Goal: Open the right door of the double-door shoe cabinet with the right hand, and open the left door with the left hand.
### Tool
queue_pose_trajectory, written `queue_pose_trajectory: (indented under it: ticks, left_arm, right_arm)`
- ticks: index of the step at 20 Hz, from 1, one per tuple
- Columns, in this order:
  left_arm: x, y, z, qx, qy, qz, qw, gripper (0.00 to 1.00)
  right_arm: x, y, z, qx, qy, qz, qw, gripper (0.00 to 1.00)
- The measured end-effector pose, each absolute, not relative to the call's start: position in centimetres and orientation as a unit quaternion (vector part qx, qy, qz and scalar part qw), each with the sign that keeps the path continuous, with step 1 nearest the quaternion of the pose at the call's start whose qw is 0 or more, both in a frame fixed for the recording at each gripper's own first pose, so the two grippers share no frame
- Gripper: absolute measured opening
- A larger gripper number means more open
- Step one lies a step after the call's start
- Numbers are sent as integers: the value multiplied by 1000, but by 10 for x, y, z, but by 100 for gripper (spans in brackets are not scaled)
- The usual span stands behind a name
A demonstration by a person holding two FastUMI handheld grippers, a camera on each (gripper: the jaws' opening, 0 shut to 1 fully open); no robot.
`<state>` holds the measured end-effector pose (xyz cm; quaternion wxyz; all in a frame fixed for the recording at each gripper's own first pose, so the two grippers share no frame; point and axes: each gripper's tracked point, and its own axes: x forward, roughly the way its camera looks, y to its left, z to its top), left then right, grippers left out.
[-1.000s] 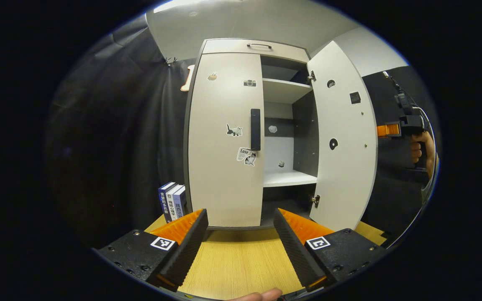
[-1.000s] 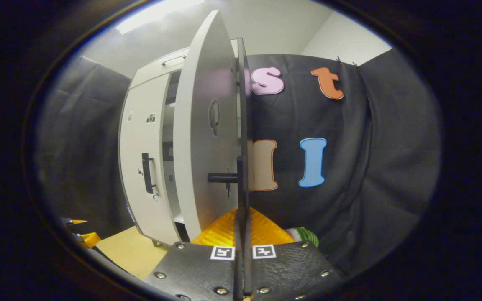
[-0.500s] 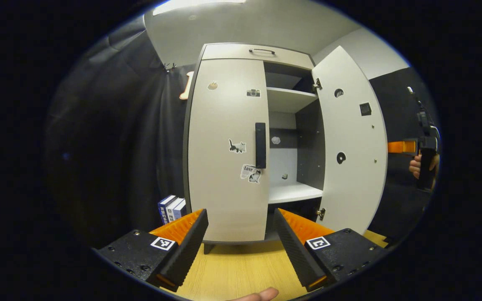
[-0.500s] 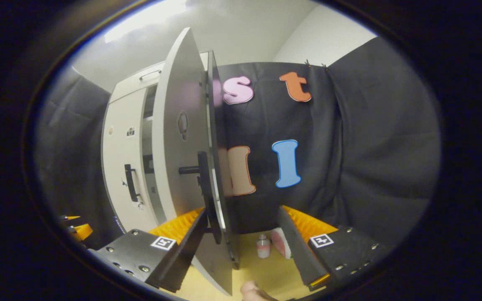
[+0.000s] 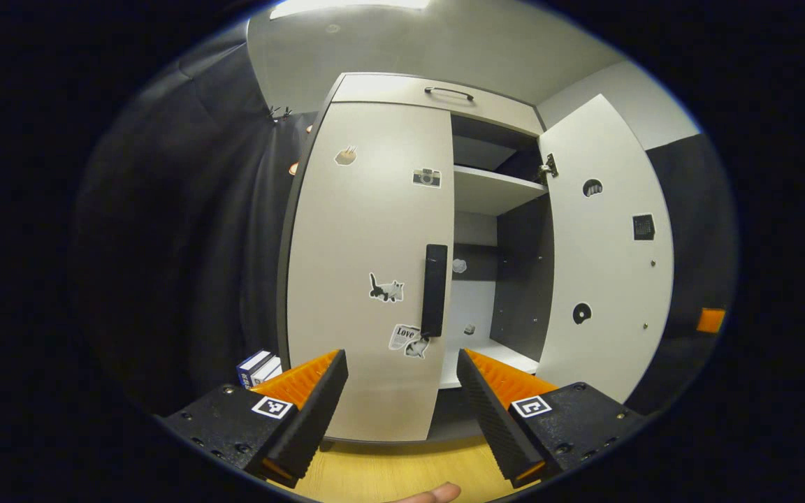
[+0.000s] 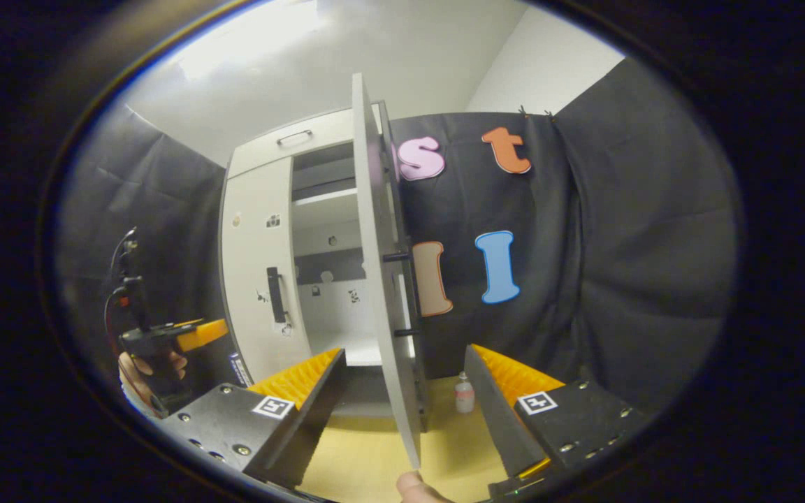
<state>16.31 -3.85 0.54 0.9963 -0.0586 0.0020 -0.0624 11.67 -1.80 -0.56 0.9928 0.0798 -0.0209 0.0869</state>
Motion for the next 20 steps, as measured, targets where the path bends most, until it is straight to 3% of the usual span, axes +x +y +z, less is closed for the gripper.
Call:
queue_pose_trajectory:
  ticks: [4, 12, 13, 14, 17, 20]
  left_arm:
    - [202, -47, 29, -66, -14, -58, 996, 98]
    - [271, -80, 23, -51, 34, -56, 997, 94]
    - [281, -80, 23, -49, 37, -47, 997, 89]
    - [290, -79, 21, -44, 39, -39, 998, 93]
    - [314, -84, 12, -43, 56, -35, 997, 93]
    - [317, -74, -4, -15, 93, -14, 995, 80]
  right_arm:
    - [92, 5, -23, 37, -27, 90, 995, 98]
    - [47, 68, -40, 23, -47, 143, 988, 97]
    - [41, 71, -44, 25, -48, 144, 988, 98]
    - [39, 75, -47, 28, -49, 145, 988, 98]
    - [32, 80, -64, 25, -45, 137, 989, 97]
    - [25, 85, -68, 40, -46, 143, 988, 98]
